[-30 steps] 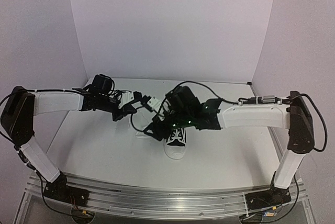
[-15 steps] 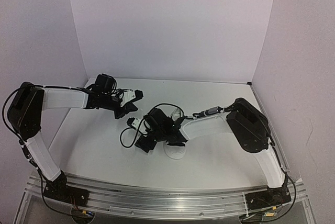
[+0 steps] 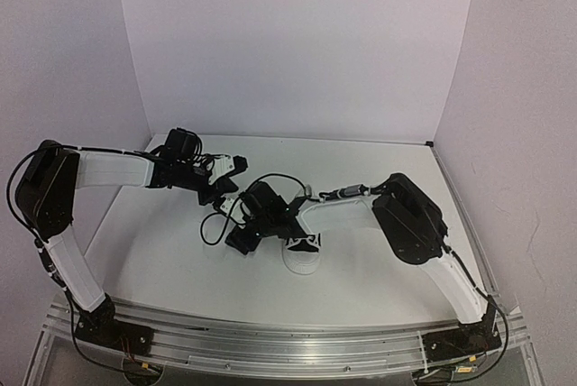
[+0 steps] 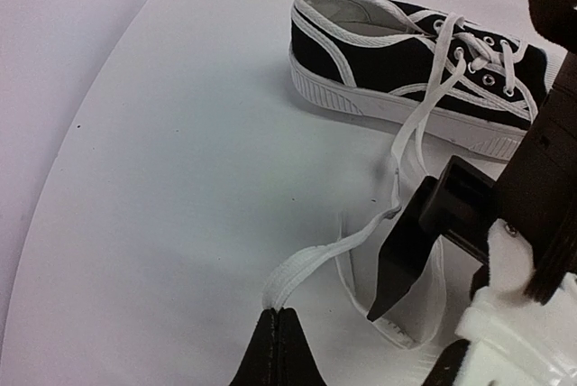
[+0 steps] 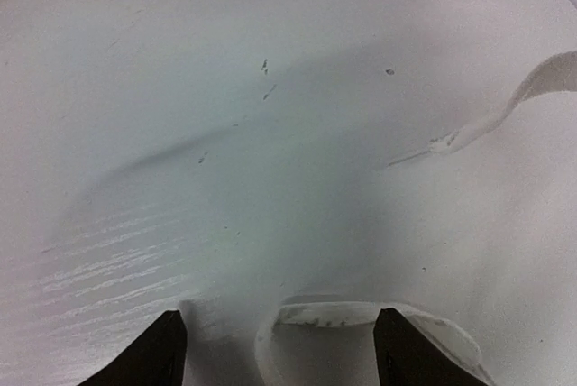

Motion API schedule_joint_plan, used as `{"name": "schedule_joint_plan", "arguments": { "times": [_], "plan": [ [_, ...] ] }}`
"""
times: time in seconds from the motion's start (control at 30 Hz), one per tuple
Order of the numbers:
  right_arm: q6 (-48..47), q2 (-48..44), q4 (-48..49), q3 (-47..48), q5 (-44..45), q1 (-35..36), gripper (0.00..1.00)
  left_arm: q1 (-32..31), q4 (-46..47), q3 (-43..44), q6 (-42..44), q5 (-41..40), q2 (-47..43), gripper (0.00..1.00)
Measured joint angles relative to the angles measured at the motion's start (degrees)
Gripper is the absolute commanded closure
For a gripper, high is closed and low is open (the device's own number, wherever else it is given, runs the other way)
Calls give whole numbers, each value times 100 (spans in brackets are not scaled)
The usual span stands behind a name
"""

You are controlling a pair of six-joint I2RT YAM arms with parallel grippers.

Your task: Tie the shoes

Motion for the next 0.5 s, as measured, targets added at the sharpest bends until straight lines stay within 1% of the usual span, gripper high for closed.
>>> {"name": "schedule_joint_plan", "arguments": {
  "times": [0.13,0.2,0.27,0.37,0.4,0.43,0.5],
  "plan": [
    [185,18,-136,29,41,1,47,0,1,0,0,-2,2,100],
    [239,-62,-105,-105,63,2,51,0,2,0,0,-4,2,100],
    [296,-219,-134,-335,75,4,63,0,0,0,2,-1,2,100],
    [343,-369,-206,-529,111,23,90,0,2,0,2,1,2,100],
    [347,-398,-223,-560,124,30,96,0,2,0,3,1,2,100],
    [371,-418,-240,-586,125,36,100,0,1,0,13,1,2,100],
    [450,-465,-286,-631,107,49,100,0,0,0,51,1,2,100]
  ]
}}
